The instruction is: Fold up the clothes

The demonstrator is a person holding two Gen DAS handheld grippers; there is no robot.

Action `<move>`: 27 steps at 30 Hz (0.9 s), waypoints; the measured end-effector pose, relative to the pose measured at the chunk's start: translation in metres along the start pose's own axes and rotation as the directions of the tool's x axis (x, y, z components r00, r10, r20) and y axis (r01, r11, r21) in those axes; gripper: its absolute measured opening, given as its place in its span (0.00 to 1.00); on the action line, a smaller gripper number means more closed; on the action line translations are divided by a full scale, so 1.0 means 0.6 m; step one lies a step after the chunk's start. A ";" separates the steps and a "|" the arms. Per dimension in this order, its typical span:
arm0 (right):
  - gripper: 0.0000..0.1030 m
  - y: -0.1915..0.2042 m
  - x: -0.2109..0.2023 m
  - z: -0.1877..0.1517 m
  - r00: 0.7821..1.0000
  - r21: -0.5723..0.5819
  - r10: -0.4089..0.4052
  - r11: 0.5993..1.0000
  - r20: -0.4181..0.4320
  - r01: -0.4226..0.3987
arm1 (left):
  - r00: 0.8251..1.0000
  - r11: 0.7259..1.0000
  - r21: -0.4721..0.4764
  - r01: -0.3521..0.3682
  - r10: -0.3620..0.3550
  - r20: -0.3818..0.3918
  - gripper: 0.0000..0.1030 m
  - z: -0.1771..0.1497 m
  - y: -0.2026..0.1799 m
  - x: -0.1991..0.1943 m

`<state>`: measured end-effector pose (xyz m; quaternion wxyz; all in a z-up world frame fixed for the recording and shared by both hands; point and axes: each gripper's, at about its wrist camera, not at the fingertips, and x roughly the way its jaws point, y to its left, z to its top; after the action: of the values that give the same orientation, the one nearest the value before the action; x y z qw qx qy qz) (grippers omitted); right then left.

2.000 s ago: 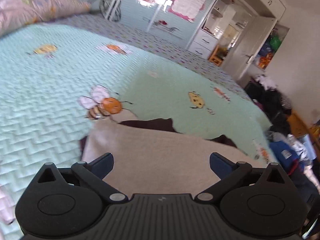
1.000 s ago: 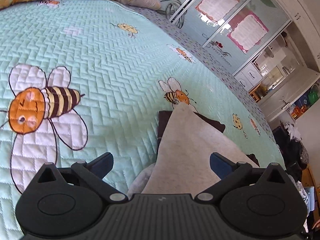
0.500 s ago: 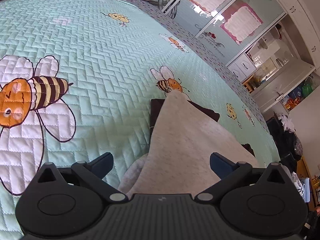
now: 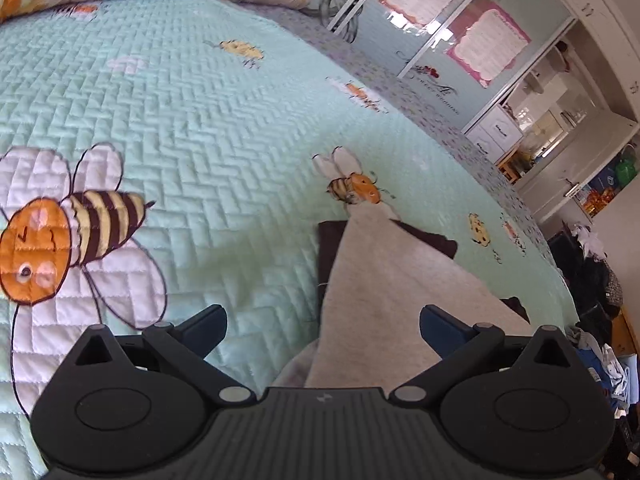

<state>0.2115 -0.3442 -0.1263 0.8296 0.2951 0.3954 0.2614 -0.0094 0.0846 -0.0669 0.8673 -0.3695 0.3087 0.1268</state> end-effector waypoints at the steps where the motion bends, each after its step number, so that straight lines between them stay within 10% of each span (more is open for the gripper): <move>1: 0.99 0.014 -0.012 -0.010 0.997 -0.049 -0.059 0.997 0.056 0.062 | 1.000 0.999 -0.036 0.019 -0.019 -0.019 0.99 -0.003 0.013 0.004; 4: 0.99 0.082 -0.036 -0.051 0.965 -0.257 -0.152 0.944 0.214 0.205 | 0.988 0.981 -0.129 0.144 -0.150 -0.036 0.99 -0.014 0.035 0.013; 8: 0.99 0.181 -0.049 -0.094 0.962 -0.472 -0.029 0.867 0.272 0.159 | 0.967 0.952 -0.201 0.230 -0.247 -0.062 0.99 -0.016 0.049 0.030; 9: 0.93 0.195 -0.046 -0.094 0.975 -0.480 0.033 0.874 0.222 0.080 | 0.965 0.950 -0.206 0.234 -0.252 -0.071 0.99 -0.015 0.050 0.033; 12: 0.30 0.210 -0.006 -0.090 0.980 -0.371 0.200 0.910 -0.001 -0.186 | 0.959 0.952 -0.194 0.238 -0.261 -0.106 0.99 -0.012 0.049 0.043; 16: 0.05 0.240 0.039 -0.110 0.968 -0.364 0.227 0.897 -0.106 -0.251 | 0.942 0.939 -0.226 0.259 -0.297 -0.156 0.99 0.005 0.052 0.069; 27: 0.04 0.214 0.115 -0.125 0.985 -0.279 0.115 0.949 -0.128 -0.147 | 0.862 0.886 -0.288 0.364 -0.437 -0.255 1.00 0.058 0.033 0.190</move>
<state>0.1630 -0.1881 -0.1100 0.8215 0.1821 0.3778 0.3863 0.0857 0.1227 -0.1310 0.7658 -0.5389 0.3410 -0.0827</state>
